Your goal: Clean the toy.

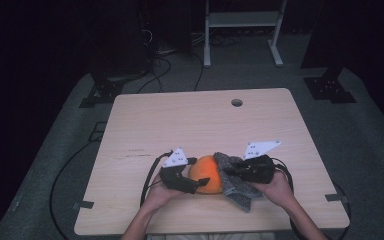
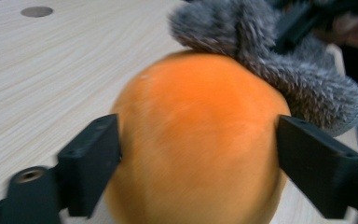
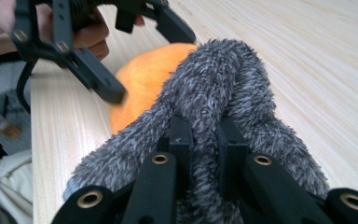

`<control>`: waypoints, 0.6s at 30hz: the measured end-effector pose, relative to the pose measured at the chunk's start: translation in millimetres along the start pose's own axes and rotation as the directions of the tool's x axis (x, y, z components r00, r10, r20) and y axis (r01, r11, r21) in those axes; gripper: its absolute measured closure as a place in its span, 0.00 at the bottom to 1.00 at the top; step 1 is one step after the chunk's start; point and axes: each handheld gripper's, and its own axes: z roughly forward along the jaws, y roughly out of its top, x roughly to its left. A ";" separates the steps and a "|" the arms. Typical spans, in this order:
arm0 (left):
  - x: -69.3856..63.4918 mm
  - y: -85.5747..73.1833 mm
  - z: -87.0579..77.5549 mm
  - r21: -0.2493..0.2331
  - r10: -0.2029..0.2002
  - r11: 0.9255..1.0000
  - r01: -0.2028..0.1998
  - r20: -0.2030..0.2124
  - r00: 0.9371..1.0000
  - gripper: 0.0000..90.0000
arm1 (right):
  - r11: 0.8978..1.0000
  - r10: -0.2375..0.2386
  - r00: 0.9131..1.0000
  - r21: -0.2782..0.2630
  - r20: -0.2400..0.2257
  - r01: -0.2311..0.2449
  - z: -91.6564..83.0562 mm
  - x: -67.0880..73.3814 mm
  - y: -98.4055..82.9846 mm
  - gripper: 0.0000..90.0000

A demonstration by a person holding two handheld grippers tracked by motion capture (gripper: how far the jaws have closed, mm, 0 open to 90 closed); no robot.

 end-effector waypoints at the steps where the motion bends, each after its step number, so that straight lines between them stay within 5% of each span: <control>1: 2.3 -0.8 0.3 0.003 -0.026 1.000 0.026 0.016 1.000 0.10 | 1.000 0.006 1.000 -0.002 0.003 -0.006 -1.4 -1.4 -2.7 0.88; 4: 5.3 -4.7 4.6 0.021 -0.080 0.997 0.079 0.054 0.995 0.17 | 1.000 0.011 1.000 0.004 0.011 -0.011 -4.6 -0.7 -4.6 0.88; 7: -3.1 -1.9 5.6 0.009 0.018 1.000 -0.018 0.015 1.000 0.35 | 1.000 -0.017 1.000 -0.010 0.001 0.017 -6.6 7.1 5.1 0.88; 9: -10.3 2.4 8.2 0.008 0.072 0.997 -0.072 -0.003 0.997 0.37 | 0.998 -0.051 0.999 -0.025 -0.014 0.051 -5.7 13.7 14.9 0.88; 11: -11.8 4.1 8.1 0.017 0.083 0.996 -0.083 -0.005 0.997 0.36 | 0.997 -0.083 0.997 -0.003 0.000 0.083 -2.3 16.7 20.6 0.88; 14: -6.2 1.8 6.1 0.005 0.041 0.999 -0.041 0.007 0.999 0.23 | 0.997 -0.081 0.997 0.018 0.009 0.080 -0.3 13.5 17.8 0.88; 15: 0.0 -0.7 5.2 -0.005 -0.030 1.000 0.030 0.034 0.999 0.17 | 0.998 -0.052 0.999 0.021 0.010 0.052 -0.8 7.5 11.0 0.88; 18: 8.3 -5.6 10.1 0.054 -0.119 0.992 0.115 0.077 0.990 0.08 | 1.000 -0.021 1.000 0.003 0.007 0.021 -4.6 2.1 4.8 0.88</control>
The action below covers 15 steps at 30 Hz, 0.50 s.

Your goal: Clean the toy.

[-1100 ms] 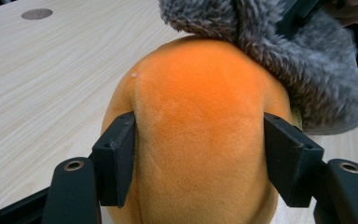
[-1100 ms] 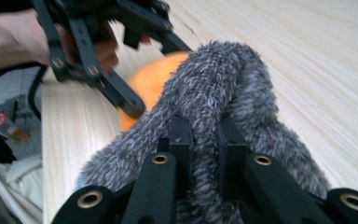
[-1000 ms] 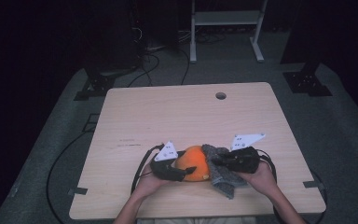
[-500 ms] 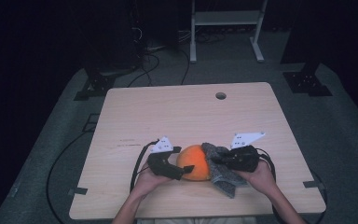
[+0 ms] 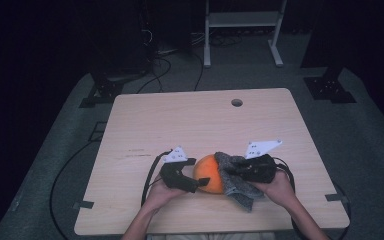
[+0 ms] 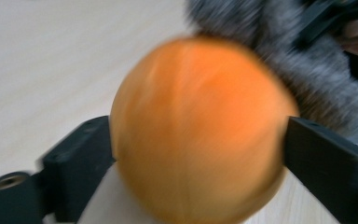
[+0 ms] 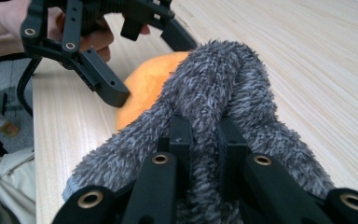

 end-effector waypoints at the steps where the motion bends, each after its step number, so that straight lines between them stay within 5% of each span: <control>1: 1.7 -2.0 1.3 0.002 -0.024 1.000 0.024 0.026 0.999 0.10 | 1.000 0.000 1.000 -0.001 0.003 0.000 -0.7 -0.4 -0.4 0.88; 2: 1.2 -3.1 1.6 -0.005 -0.023 1.000 0.023 0.020 1.000 0.17 | 1.000 0.000 1.000 0.002 0.005 0.000 -0.9 0.5 -0.1 0.88; 5: -7.1 0.3 -2.4 -0.032 0.064 0.997 -0.065 -0.039 0.997 0.38 | 1.000 -0.021 1.000 -0.011 0.002 0.021 -1.7 7.3 6.7 0.88; 9: -21.9 10.9 -9.9 -0.049 0.173 0.982 -0.180 -0.120 0.978 0.44 | 0.996 -0.086 0.996 -0.017 -0.009 0.086 1.6 21.2 19.0 0.88; 10: -21.4 11.0 -12.0 -0.047 0.180 0.981 -0.187 -0.126 0.976 0.44 | 0.996 -0.091 0.996 -0.006 0.004 0.091 2.4 20.9 19.1 0.88; 13: -15.7 5.9 -10.5 -0.048 0.150 0.987 -0.156 -0.111 0.982 0.41 | 0.997 -0.068 0.997 0.022 0.023 0.068 2.6 12.0 11.0 0.88; 15: -13.7 5.3 -6.7 -0.051 0.109 0.992 -0.115 -0.101 0.989 0.29 | 0.998 -0.049 0.998 0.031 0.031 0.048 2.6 7.4 5.0 0.88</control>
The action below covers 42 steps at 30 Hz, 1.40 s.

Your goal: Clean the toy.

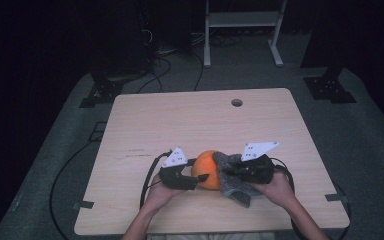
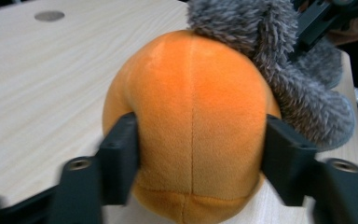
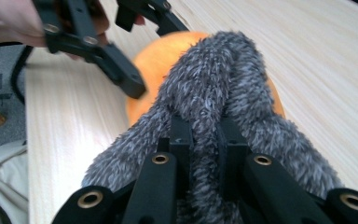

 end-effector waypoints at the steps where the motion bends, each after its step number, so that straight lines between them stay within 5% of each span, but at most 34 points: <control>1: 0.4 0.2 1.1 -0.001 -0.013 1.000 0.013 -0.002 1.000 0.24 | 1.000 0.003 1.000 -0.004 0.002 -0.003 -0.1 -0.7 -1.5 0.88; 3: -2.0 0.3 2.6 -0.002 -0.006 1.000 0.006 -0.021 1.000 0.24 | 1.000 0.009 1.000 -0.016 0.002 -0.009 -0.5 0.8 0.4 0.88; 5: -9.2 0.6 3.7 -0.007 0.072 0.997 -0.072 -0.044 0.996 0.35 | 0.999 -0.016 1.000 -0.028 -0.008 0.015 0.3 6.6 8.0 0.88; 8: -19.5 3.7 5.2 0.014 0.171 0.985 -0.170 -0.066 0.983 0.40 | 0.998 -0.061 0.998 -0.037 -0.018 0.060 3.8 16.1 20.5 0.88; 10: -16.1 3.2 3.9 0.006 0.145 0.989 -0.145 -0.055 0.988 0.38 | 0.997 -0.074 0.997 -0.024 -0.009 0.074 4.5 16.0 21.7 0.88; 14: -3.1 0.3 6.9 0.011 -0.002 1.000 0.002 -0.022 1.000 0.16 | 0.999 -0.043 0.999 -0.011 0.010 0.043 -0.3 5.2 11.3 0.88; 18: -7.5 1.0 7.6 0.007 0.040 0.999 -0.040 -0.030 0.999 0.33 | 0.999 -0.038 0.999 -0.019 0.012 0.039 -3.5 5.6 11.5 0.88; 20: -17.6 3.4 7.8 0.014 0.152 0.988 -0.151 -0.063 0.986 0.39 | 0.998 -0.059 0.998 -0.021 0.002 0.059 -1.7 11.5 17.1 0.88; 23: -22.0 3.1 7.2 0.023 0.200 0.980 -0.199 -0.073 0.977 0.41 | 0.996 -0.091 0.996 -0.022 -0.012 0.091 2.9 18.6 25.8 0.88; 26: -19.0 0.5 5.9 0.025 0.202 0.979 -0.201 -0.072 0.977 0.43 | 0.995 -0.099 0.995 -0.011 0.000 0.099 2.1 16.1 25.4 0.88; 30: -16.6 -1.4 5.2 0.024 0.191 0.981 -0.190 -0.054 0.980 0.42 | 0.999 -0.044 0.998 0.001 0.045 0.044 -6.7 1.5 15.9 0.88; 35: -15.2 3.5 8.3 0.020 0.134 0.991 -0.133 -0.025 0.991 0.23 | 0.998 -0.052 0.999 -0.019 0.013 0.052 -3.7 8.3 20.0 0.88; 37: -14.2 1.0 7.5 0.033 0.155 0.988 -0.153 -0.047 0.987 0.28 | 0.996 -0.087 0.996 -0.009 0.005 0.087 1.4 13.8 23.5 0.88; 42: -8.0 -4.4 4.0 0.046 0.148 0.988 -0.146 -0.042 0.988 0.38 | 0.999 -0.038 0.998 0.004 0.047 0.038 -3.7 -0.8 15.8 0.88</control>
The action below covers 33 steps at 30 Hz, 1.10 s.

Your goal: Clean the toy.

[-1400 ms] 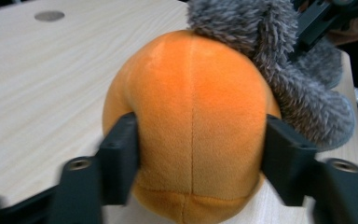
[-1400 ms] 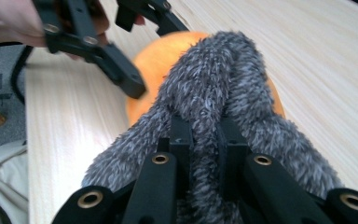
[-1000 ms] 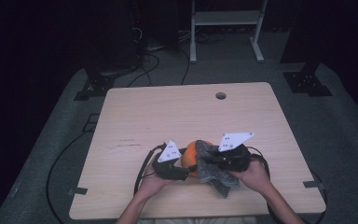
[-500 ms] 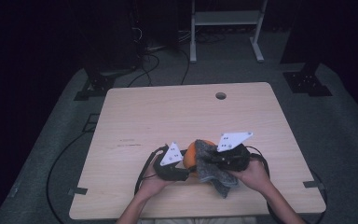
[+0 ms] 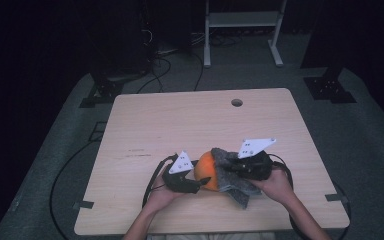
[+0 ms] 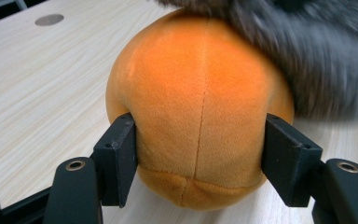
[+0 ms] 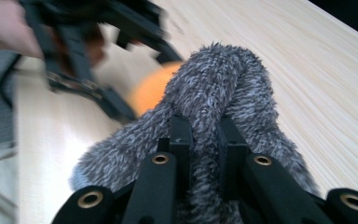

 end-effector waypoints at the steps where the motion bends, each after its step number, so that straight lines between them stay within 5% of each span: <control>1: 0.9 -0.6 -0.2 -0.003 -0.007 1.000 0.007 0.009 1.000 0.37 | 1.000 0.014 1.000 0.005 0.011 -0.014 -0.8 -5.0 -4.3 0.88; 3: 1.7 0.0 -0.1 -0.006 -0.021 1.000 0.021 0.019 1.000 0.27 | 0.998 0.057 0.998 -0.003 -0.004 -0.057 -0.4 -11.0 -12.3 0.88; 4: 3.9 3.7 -0.6 -0.005 -0.059 0.998 0.060 0.029 0.998 0.20 | 0.998 0.066 0.998 -0.007 -0.008 -0.066 0.7 -10.3 -14.2 0.88; 6: 4.4 6.4 -3.4 -0.063 -0.087 0.994 0.090 0.039 0.995 0.15 | 0.998 0.061 0.998 -0.014 -0.023 -0.062 3.6 -6.2 -13.8 0.88; 9: 1.9 6.3 -3.0 -0.037 -0.042 0.998 0.042 0.009 0.999 0.24 | 1.000 0.025 0.999 -0.015 -0.041 -0.026 9.5 3.5 -9.0 0.88; 12: 5.9 -0.2 -4.5 -0.028 -0.061 0.998 0.061 0.012 0.998 0.32 | 0.999 0.042 0.998 -0.015 -0.048 -0.042 9.3 1.3 -13.3 0.88; 15: 10.3 -4.4 -6.4 -0.014 -0.079 0.997 0.079 0.019 0.997 0.33 | 0.999 0.051 0.998 0.007 -0.028 -0.051 8.8 -2.6 -20.5 0.88; 17: 11.5 -3.3 -7.1 -0.035 -0.108 0.993 0.109 0.039 0.993 0.25 | 0.993 0.118 0.992 -0.005 -0.051 -0.119 8.1 -9.7 -34.7 0.88; 20: 6.0 4.0 -3.1 -0.045 -0.094 0.994 0.095 0.025 0.995 0.15 | 0.994 0.108 0.993 -0.022 -0.056 -0.109 8.0 -5.8 -30.6 0.88; 23: 3.8 0.2 -0.7 -0.042 -0.065 0.997 0.066 0.003 0.998 0.23 | 0.996 0.078 0.994 -0.044 -0.072 -0.081 8.7 1.2 -19.0 0.88; 25: 7.8 -4.0 -2.5 -0.026 -0.082 0.996 0.082 0.006 0.997 0.27 | 0.997 0.067 0.995 -0.040 -0.074 -0.071 10.3 2.6 -16.9 0.88; 33: 13.7 -12.0 -6.1 -0.009 -0.100 0.995 0.101 0.021 0.995 0.35 | 0.988 0.151 0.985 -0.026 -0.085 -0.154 13.5 -7.7 -41.4 0.88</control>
